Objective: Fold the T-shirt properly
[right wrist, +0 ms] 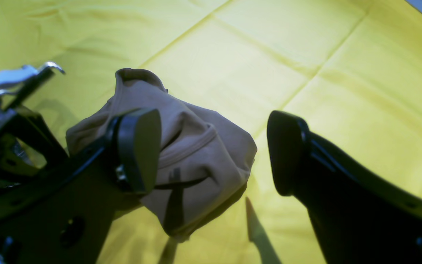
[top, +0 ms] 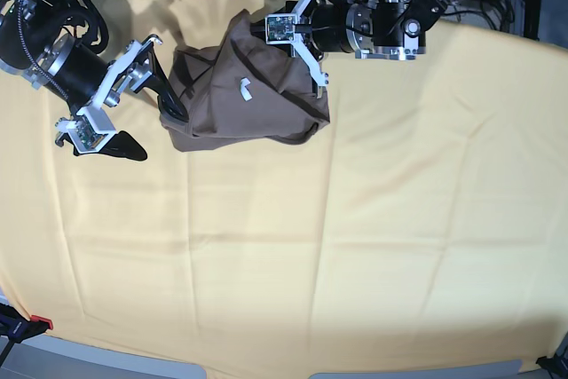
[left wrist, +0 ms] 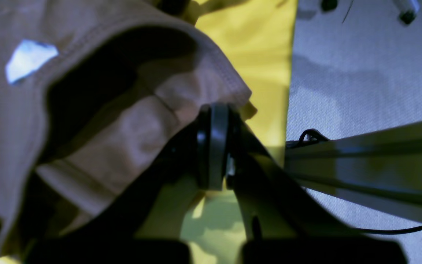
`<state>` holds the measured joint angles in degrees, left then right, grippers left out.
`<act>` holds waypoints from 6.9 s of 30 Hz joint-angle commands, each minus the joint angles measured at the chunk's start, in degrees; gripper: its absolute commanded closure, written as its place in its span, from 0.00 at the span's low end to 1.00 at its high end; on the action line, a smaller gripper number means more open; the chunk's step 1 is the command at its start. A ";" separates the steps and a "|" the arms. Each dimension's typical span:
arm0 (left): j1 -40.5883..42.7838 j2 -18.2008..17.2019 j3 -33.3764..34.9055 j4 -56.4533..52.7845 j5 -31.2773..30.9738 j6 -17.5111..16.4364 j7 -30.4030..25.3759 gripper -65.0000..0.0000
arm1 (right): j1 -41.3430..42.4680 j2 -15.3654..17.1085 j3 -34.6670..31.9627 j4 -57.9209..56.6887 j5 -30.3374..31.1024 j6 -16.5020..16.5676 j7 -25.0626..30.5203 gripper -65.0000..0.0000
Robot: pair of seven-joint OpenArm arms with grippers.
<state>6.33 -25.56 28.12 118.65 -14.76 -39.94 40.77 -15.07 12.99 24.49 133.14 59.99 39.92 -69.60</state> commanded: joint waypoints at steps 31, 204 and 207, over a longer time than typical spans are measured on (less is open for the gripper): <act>18.38 0.02 -39.19 2.32 -28.68 6.21 2.99 1.00 | 0.31 0.52 0.26 0.61 1.68 0.08 1.64 0.28; -21.44 -9.49 -5.99 -17.42 -23.69 -0.06 -7.72 0.53 | 0.35 0.35 -19.93 -8.50 -13.97 0.08 5.55 1.00; -21.44 -8.79 -5.95 -17.42 -23.15 -0.06 -7.74 0.53 | 0.33 0.35 -19.93 -8.50 -13.97 0.08 5.55 1.00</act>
<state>-13.85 -34.11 22.50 100.36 -37.04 -39.92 34.52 -15.22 13.15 4.27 123.94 44.97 39.90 -65.32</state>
